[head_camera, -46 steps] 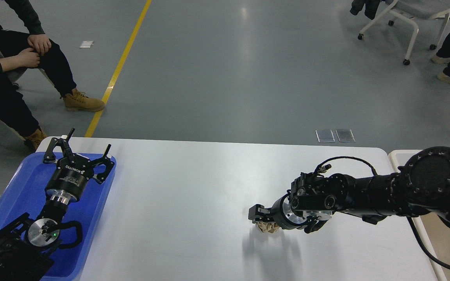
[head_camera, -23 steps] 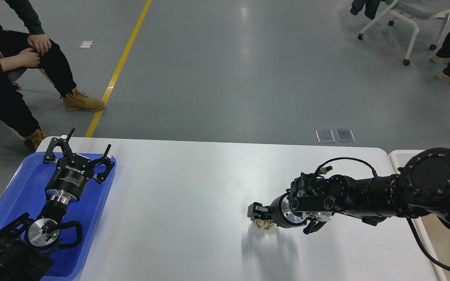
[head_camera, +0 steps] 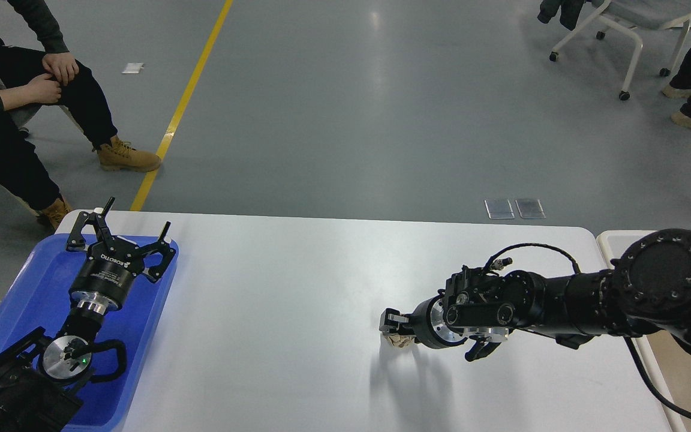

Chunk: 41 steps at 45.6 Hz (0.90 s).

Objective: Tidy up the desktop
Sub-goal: 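Lower the right gripper around the paper ball and close on it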

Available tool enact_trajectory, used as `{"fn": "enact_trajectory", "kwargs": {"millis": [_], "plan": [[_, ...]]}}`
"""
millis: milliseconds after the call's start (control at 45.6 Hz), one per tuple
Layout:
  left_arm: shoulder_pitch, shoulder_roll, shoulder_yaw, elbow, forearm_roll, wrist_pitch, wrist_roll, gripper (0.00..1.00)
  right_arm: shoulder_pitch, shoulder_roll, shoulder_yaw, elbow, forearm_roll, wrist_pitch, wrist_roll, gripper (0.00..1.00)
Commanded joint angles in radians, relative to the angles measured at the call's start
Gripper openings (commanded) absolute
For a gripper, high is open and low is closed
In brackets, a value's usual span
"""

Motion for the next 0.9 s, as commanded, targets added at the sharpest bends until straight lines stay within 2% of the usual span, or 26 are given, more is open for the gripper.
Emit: {"fn": "enact_trajectory", "kwargs": {"millis": [0,66,175,482,877], "plan": [[0.0,0.0,0.0,0.0,0.0,0.0,0.0,0.99,-0.005,0.0,0.006,0.0,0.0,-0.014,0.012,0.6],[0.0,0.0,0.0,0.0,0.0,0.0,0.0,0.99,-0.008,0.0,0.006,-0.002,0.002,-0.028,0.02,0.55],[0.0,0.0,0.0,0.0,0.0,0.0,0.0,0.99,-0.011,0.0,0.008,-0.004,0.0,-0.035,0.04,0.28],[0.0,0.0,0.0,0.0,0.0,0.0,0.0,0.99,-0.019,0.0,0.019,-0.023,0.0,-0.041,0.049,0.03],[0.0,0.0,0.0,0.0,0.0,0.0,0.0,0.99,-0.011,0.0,0.019,-0.025,0.002,-0.038,0.066,0.0]]}}
